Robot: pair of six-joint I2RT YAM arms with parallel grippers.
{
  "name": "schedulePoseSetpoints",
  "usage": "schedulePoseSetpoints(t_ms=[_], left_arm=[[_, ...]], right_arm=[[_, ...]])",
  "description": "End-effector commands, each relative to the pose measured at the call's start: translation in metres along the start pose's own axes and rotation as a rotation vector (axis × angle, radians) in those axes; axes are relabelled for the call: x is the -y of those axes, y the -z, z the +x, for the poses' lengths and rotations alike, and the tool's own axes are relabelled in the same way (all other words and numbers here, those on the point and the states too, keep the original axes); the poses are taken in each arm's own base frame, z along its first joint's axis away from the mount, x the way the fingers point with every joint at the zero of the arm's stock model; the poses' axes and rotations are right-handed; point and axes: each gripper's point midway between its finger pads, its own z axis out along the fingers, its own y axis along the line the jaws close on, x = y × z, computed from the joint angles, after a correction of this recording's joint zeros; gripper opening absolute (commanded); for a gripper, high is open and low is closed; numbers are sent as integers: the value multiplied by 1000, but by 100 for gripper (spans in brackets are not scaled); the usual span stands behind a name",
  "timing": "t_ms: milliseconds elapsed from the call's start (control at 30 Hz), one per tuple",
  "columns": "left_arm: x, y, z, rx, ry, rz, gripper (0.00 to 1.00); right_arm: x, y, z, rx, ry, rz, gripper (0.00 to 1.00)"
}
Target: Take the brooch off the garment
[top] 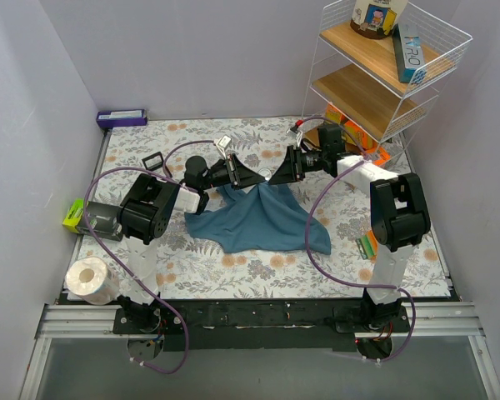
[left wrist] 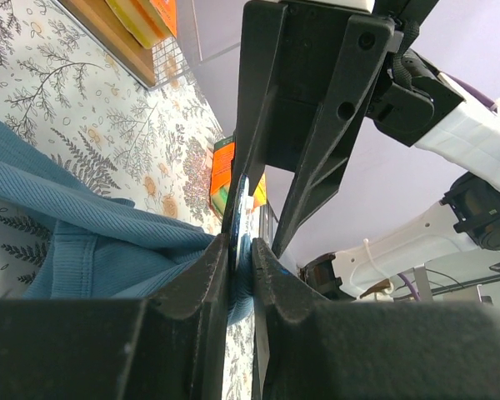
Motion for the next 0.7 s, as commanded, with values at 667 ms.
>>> schedulePoseSetpoints(t_ms=[667], left_arm=[[21, 0, -9, 14, -45, 34, 0]], right_arm=[[-12, -7, -17, 6, 87, -51, 22]])
